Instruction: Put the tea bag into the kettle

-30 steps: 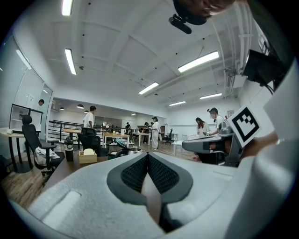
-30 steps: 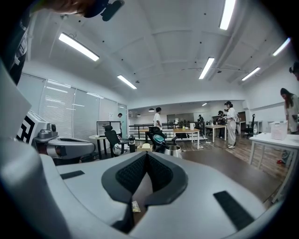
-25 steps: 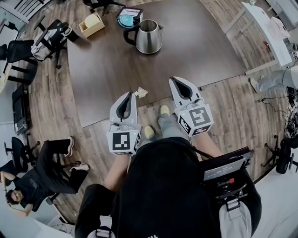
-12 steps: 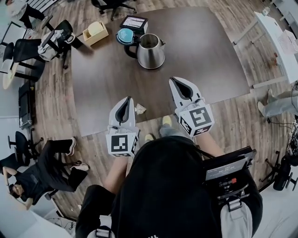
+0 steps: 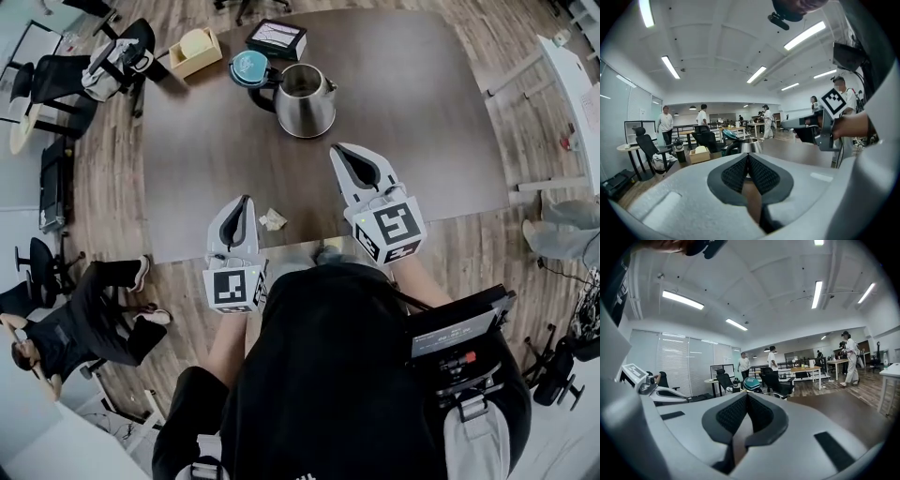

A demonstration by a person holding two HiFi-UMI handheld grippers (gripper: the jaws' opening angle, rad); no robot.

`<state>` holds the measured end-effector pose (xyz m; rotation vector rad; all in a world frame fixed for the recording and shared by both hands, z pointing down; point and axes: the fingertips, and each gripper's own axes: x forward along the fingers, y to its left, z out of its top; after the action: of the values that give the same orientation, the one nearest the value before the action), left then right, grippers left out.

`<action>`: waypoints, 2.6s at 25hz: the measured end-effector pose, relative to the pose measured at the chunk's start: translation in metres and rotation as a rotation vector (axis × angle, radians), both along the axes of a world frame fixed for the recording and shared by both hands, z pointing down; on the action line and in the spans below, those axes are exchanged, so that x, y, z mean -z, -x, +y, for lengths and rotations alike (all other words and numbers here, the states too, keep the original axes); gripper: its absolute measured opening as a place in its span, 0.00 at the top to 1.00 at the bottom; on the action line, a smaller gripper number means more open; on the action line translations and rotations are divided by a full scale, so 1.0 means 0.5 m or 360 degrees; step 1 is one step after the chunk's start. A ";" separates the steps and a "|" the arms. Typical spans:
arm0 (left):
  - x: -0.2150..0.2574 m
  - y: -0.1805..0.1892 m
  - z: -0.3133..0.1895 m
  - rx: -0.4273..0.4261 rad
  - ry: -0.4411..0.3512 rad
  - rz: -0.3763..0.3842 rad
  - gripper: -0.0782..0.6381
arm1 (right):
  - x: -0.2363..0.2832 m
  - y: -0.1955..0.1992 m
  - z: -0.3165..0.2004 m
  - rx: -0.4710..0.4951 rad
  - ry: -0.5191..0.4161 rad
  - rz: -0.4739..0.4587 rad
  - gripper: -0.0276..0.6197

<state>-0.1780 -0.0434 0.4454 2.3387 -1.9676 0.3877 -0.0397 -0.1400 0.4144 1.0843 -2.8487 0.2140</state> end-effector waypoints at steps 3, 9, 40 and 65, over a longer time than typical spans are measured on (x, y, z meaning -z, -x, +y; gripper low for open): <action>-0.021 0.015 0.006 0.0018 0.0055 -0.0014 0.89 | -0.007 0.016 -0.003 0.0036 0.0020 -0.0006 0.95; -0.057 0.034 0.011 -0.0038 0.0125 0.0082 0.89 | -0.022 0.039 -0.009 0.0084 0.0041 0.0000 0.95; -0.383 0.004 0.100 -0.0421 0.0825 -0.0168 0.72 | -0.067 0.063 -0.026 0.0123 0.0138 0.0014 0.95; -0.457 -0.001 0.108 -0.0367 0.0953 -0.0200 0.73 | -0.070 0.041 -0.026 0.0085 0.0152 0.0002 0.95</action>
<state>-0.1773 0.0107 0.6739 2.1665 -1.3527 0.9993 -0.0603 -0.1529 0.4496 0.9891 -2.8297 0.3409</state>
